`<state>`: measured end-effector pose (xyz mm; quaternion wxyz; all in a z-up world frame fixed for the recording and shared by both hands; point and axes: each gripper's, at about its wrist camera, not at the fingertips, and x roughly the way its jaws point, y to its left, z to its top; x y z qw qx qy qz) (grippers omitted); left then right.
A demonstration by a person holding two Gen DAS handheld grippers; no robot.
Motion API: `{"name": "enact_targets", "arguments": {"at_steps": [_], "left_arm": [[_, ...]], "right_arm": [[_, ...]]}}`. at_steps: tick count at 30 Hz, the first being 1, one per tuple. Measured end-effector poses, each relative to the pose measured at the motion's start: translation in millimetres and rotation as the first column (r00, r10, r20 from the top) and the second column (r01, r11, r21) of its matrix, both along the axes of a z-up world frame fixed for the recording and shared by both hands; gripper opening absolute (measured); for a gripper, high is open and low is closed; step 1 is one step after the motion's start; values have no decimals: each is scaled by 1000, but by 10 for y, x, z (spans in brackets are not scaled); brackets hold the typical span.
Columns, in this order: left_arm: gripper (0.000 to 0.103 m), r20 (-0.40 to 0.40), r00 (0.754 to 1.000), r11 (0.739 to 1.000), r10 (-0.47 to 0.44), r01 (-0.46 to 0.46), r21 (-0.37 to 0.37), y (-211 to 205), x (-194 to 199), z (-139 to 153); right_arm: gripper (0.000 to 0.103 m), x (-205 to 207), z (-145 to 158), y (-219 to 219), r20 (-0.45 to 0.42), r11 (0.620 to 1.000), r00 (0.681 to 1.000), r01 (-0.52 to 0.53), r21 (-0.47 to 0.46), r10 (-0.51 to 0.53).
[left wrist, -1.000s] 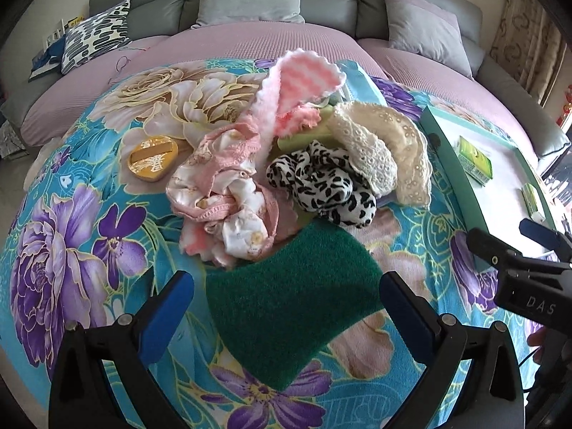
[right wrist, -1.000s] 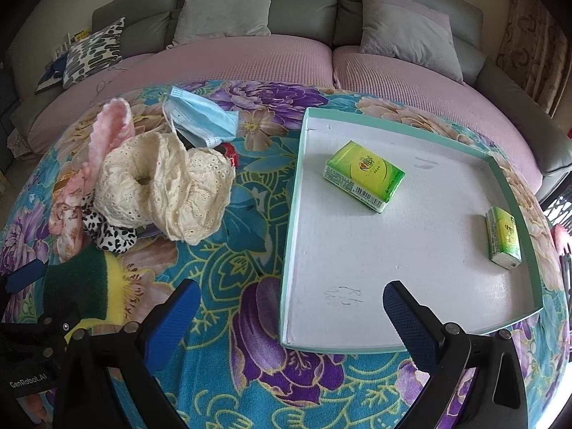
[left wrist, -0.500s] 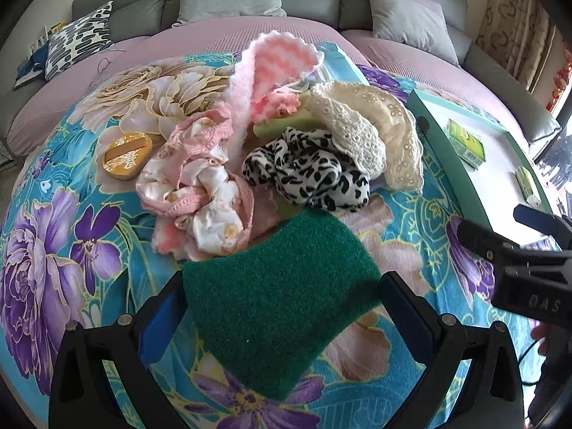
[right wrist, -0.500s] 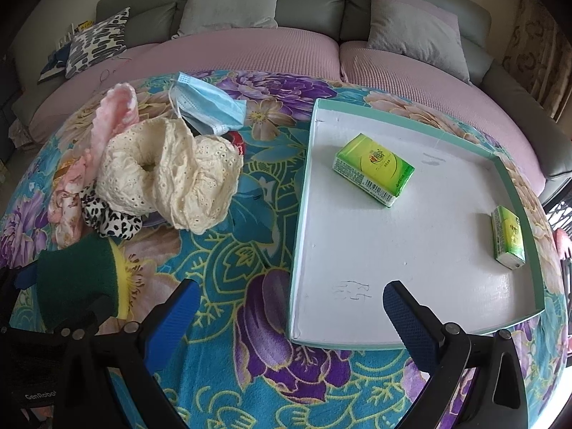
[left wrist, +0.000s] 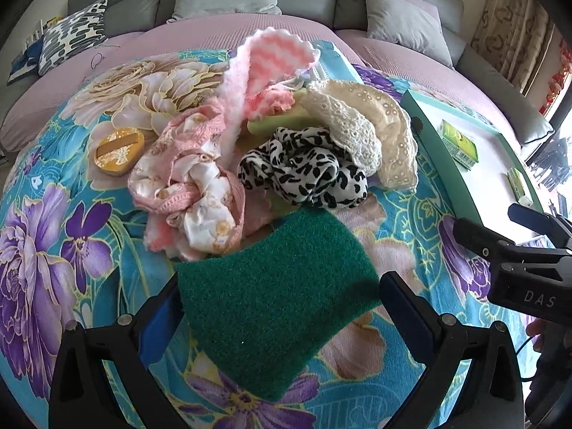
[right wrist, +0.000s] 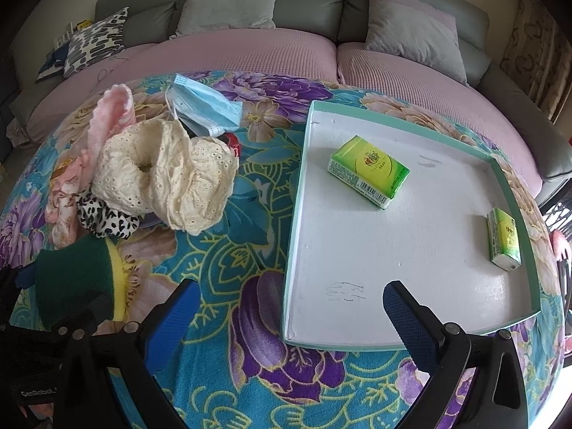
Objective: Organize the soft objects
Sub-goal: 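Grasp the green sponge with the left gripper while the right gripper approaches the cream lace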
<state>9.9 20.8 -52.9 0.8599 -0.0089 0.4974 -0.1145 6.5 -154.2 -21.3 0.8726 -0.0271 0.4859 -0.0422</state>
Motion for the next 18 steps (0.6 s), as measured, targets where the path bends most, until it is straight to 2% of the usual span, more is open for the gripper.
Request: {"name": "enact_targets", "arguments": {"at_steps": [5, 10, 15, 18], "left_arm": [[103, 5, 1000, 999, -23, 23, 40, -66, -59, 0], [103, 1, 999, 998, -32, 32, 47, -85, -116, -4], [103, -14, 998, 993, -63, 64, 98, -149, -194, -34], [103, -23, 998, 994, -59, 61, 94, -140, -215, -38]], "right_arm": [[103, -25, 6, -6, 0, 1000, 1000, -3, -10, 3], [103, -21, -18, -14, -10, 1000, 1000, -8, -14, 7], [103, -33, -8, 7, -6, 1000, 1000, -15, -22, 15], [103, -52, 4, 10, -3, 1000, 1000, -14, -25, 14]]}}
